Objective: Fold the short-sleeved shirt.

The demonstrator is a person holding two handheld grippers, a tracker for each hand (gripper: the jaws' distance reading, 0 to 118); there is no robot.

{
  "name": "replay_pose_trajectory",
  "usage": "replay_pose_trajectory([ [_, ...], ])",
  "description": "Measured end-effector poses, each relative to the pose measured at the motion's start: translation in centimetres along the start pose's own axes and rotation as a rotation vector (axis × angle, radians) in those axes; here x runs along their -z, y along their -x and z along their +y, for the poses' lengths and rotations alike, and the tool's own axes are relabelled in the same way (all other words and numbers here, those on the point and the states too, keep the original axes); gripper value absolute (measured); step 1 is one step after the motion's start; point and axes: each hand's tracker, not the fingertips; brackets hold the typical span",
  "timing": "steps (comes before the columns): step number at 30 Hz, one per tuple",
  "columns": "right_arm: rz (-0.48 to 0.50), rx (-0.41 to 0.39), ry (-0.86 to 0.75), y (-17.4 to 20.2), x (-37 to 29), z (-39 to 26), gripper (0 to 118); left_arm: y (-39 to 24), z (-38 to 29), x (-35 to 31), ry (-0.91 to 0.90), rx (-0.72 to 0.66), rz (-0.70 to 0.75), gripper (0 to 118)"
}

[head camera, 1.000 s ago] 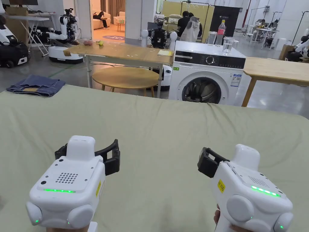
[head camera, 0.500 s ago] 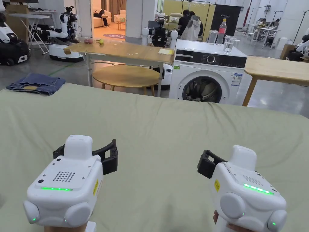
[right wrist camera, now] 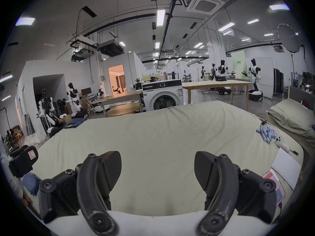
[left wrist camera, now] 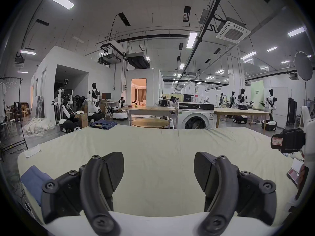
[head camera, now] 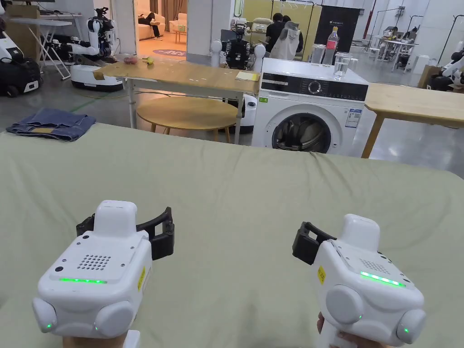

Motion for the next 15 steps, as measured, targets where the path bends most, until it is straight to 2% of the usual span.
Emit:
replay_pose_trajectory([
  [8,0.002,-0.050,-0.016,-0.07,-0.01,-0.31,90,0.26,0.01,-0.09,-0.003,0.002,-0.002,86],
  [15,0.034,-0.028,0.002,-0.75,0.05,0.13,90,0.54,-0.07,-0.17,0.003,-0.002,-0.007,86],
])
